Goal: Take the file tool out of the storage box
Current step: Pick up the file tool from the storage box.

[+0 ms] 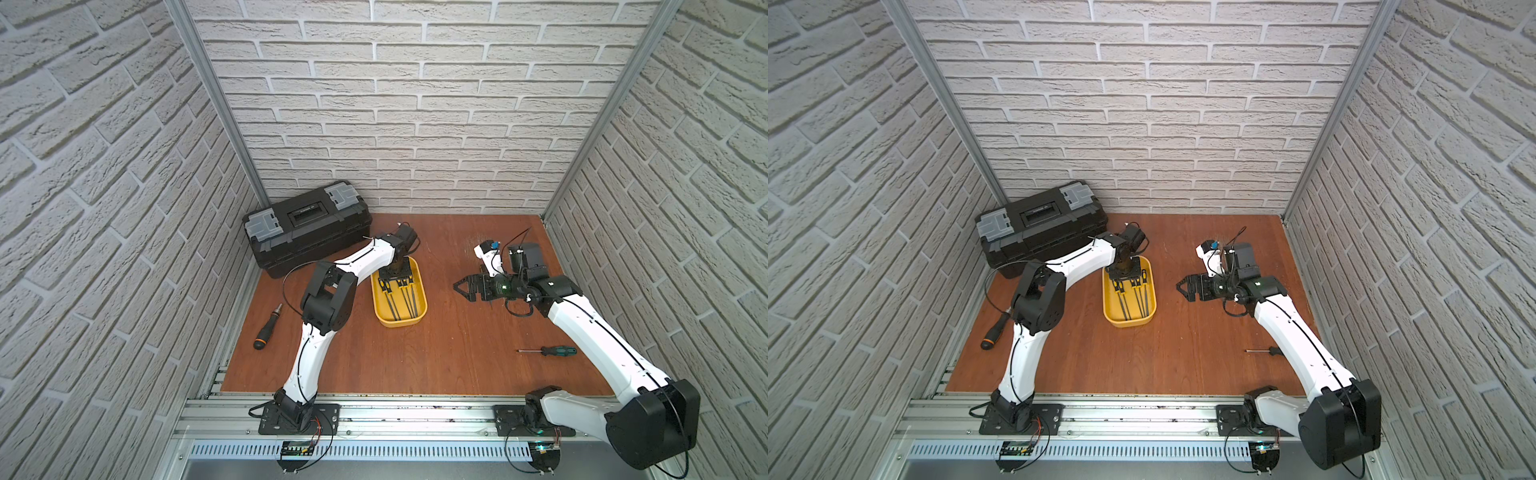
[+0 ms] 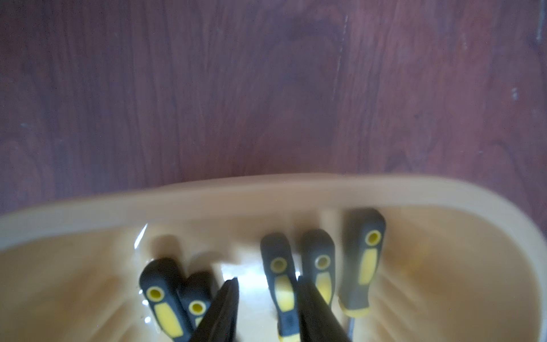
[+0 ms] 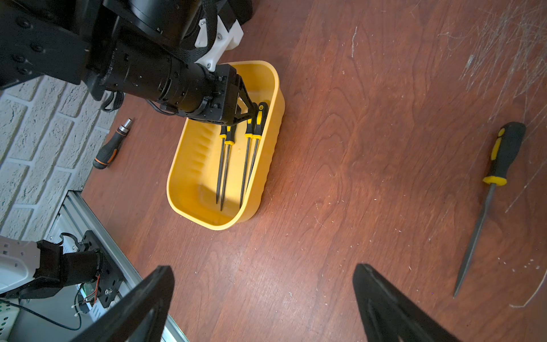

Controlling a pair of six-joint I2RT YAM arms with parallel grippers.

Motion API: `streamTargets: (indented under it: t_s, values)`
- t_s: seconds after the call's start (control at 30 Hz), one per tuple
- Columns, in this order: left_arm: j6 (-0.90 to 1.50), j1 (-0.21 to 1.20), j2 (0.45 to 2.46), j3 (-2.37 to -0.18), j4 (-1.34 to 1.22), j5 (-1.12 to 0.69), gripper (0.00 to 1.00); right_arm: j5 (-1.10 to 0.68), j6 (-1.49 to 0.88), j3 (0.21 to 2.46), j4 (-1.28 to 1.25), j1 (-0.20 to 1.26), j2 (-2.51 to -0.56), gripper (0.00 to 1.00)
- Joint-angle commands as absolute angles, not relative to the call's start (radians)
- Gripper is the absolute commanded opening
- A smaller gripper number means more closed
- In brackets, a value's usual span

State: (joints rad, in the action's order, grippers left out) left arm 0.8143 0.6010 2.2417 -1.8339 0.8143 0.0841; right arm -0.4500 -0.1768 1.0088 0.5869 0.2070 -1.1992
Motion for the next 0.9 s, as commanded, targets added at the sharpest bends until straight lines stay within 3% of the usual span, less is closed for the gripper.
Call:
streamTargets:
  t_s: [0.0,0.87]
  values:
    - [0.828,0.601,2.259,-1.853,0.802,0.078,0.36,-0.463,-0.172,1.004,0.559,0.212,-1.171,0.99]
    - [0.822,0.592,2.263,-1.803,0.718,0.031,0.16,-0.456,-0.17,1.001,0.566,0.212,-1.17,0.99]
